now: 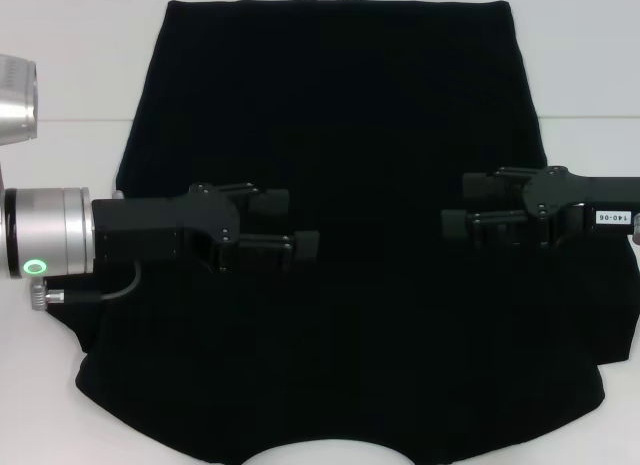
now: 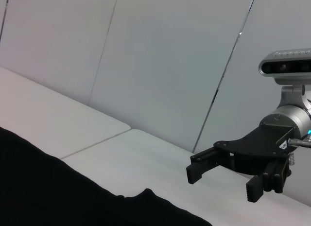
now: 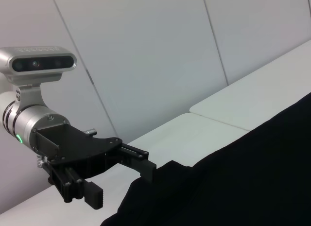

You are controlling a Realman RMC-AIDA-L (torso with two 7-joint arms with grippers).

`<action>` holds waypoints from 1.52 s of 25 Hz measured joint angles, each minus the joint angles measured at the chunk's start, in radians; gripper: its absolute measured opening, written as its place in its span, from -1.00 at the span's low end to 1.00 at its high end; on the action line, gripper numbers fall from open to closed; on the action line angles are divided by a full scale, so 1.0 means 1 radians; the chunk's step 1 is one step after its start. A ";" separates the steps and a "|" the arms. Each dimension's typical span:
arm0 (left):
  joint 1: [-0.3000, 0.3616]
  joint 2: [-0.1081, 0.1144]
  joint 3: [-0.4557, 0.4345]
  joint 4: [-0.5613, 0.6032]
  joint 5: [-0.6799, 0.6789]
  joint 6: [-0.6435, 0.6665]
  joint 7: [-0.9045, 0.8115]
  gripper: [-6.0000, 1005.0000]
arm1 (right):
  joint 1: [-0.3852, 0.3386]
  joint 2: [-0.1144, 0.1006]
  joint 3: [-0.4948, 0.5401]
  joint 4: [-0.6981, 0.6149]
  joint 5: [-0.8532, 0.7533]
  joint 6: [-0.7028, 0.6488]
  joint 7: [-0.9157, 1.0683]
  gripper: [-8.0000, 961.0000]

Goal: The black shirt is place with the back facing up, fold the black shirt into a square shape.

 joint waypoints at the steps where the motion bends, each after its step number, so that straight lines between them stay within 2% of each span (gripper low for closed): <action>1: 0.000 0.000 0.000 0.000 0.000 0.000 -0.001 0.71 | 0.000 0.000 0.000 0.000 0.000 0.000 0.000 0.93; 15: 0.001 0.003 0.000 0.000 0.000 0.000 -0.012 0.68 | 0.001 0.002 0.000 0.000 0.000 0.000 0.001 0.91; 22: 0.013 0.015 -0.060 0.004 0.001 0.000 -0.130 0.66 | 0.006 0.005 0.000 0.000 0.004 0.002 0.000 0.90; 25: 0.042 0.032 -0.130 0.011 0.030 -0.014 -0.247 0.65 | 0.010 0.009 0.000 0.000 0.011 0.007 -0.002 0.90; 30: 0.071 0.054 -0.270 0.019 0.148 -0.023 -0.331 0.64 | 0.022 0.012 0.000 -0.001 0.014 0.019 -0.003 0.90; 32: 0.081 0.058 -0.331 0.029 0.201 -0.026 -0.365 0.64 | 0.025 0.014 0.000 0.000 0.015 0.028 -0.003 0.90; 38: 0.106 0.069 -0.437 0.053 0.327 -0.053 -0.472 0.62 | 0.036 0.015 0.000 -0.002 0.015 0.044 -0.003 0.90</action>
